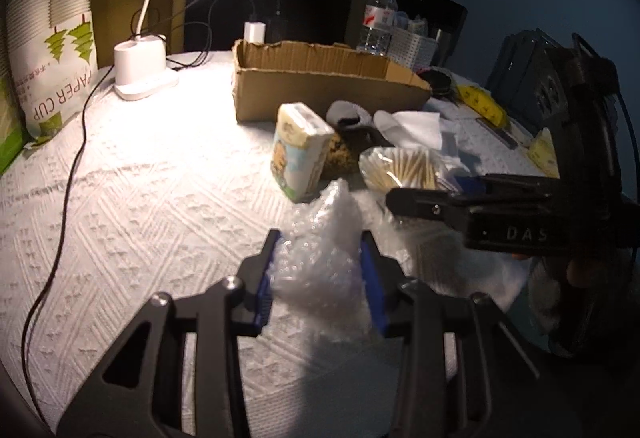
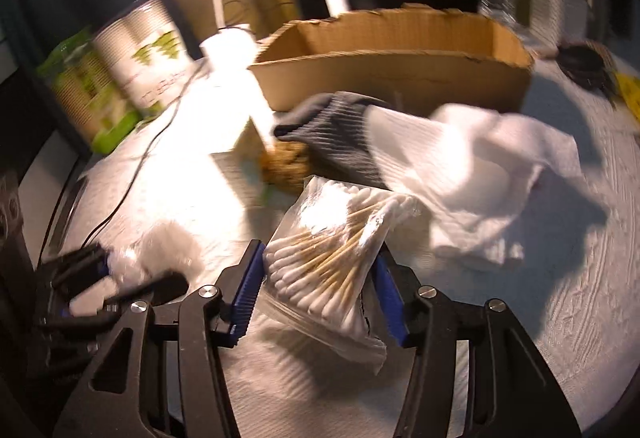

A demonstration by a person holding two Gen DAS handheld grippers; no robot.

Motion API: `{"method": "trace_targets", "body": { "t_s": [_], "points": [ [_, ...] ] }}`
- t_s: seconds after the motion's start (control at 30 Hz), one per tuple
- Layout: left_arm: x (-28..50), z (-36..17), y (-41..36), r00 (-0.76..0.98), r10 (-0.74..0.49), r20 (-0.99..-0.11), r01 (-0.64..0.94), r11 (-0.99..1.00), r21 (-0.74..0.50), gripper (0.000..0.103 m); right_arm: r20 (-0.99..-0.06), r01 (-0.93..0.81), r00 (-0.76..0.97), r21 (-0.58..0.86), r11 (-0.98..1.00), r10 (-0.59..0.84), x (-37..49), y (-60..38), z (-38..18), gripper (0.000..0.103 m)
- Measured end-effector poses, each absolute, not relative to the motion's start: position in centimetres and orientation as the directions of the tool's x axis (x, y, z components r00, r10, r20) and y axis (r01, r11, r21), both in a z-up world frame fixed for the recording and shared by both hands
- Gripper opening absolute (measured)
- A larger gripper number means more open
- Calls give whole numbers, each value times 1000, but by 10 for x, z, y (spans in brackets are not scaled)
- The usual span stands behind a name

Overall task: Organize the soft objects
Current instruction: 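Grasp the bubble wrap with the left gripper while the right grasps the swab bag, then drop the bubble wrap and swab bag into the cardboard box with both grippers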

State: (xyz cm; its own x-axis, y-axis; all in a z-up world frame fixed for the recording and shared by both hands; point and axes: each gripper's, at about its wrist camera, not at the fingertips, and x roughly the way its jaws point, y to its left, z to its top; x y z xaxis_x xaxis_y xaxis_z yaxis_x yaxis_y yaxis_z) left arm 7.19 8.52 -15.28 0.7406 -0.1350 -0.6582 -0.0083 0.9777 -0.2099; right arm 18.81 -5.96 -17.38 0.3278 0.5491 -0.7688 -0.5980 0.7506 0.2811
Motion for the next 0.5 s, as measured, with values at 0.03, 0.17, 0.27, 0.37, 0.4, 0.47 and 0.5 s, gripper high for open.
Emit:
{"method": "trace_targets", "body": {
  "t_s": [0.03, 0.17, 0.27, 0.37, 0.4, 0.47, 0.5],
  "points": [
    [70, -149, 86, 748, -128, -652, -12, 978, -207, 39, -762, -611, 333, 275, 743, 556, 184, -58, -169, 56],
    [66, -133, 88, 774, -115, -623, -22, 978, -208, 39, -735, -635, 356, 263, 727, 577, 176, -57, -151, 55],
    [65, -120, 87, 793, -110, -600, -17, 979, -203, 39, -717, -643, 376, 254, 722, 587, 175, -60, -138, 55],
    [69, -108, 86, 808, -101, -581, -14, 982, -189, 39, -696, -645, 397, 253, 721, 599, 177, -65, -126, 56],
    [71, -105, 85, 812, -98, -575, -11, 983, -184, 39, -687, -646, 404, 253, 720, 604, 179, -66, -121, 56],
    [75, -95, 84, 823, -92, -561, -5, 986, -169, 39, -673, -650, 415, 252, 717, 612, 181, -69, -114, 56],
    [76, -92, 83, 827, -89, -555, -3, 987, -163, 39, -666, -651, 420, 253, 716, 617, 182, -70, -111, 56]
  ]
}}
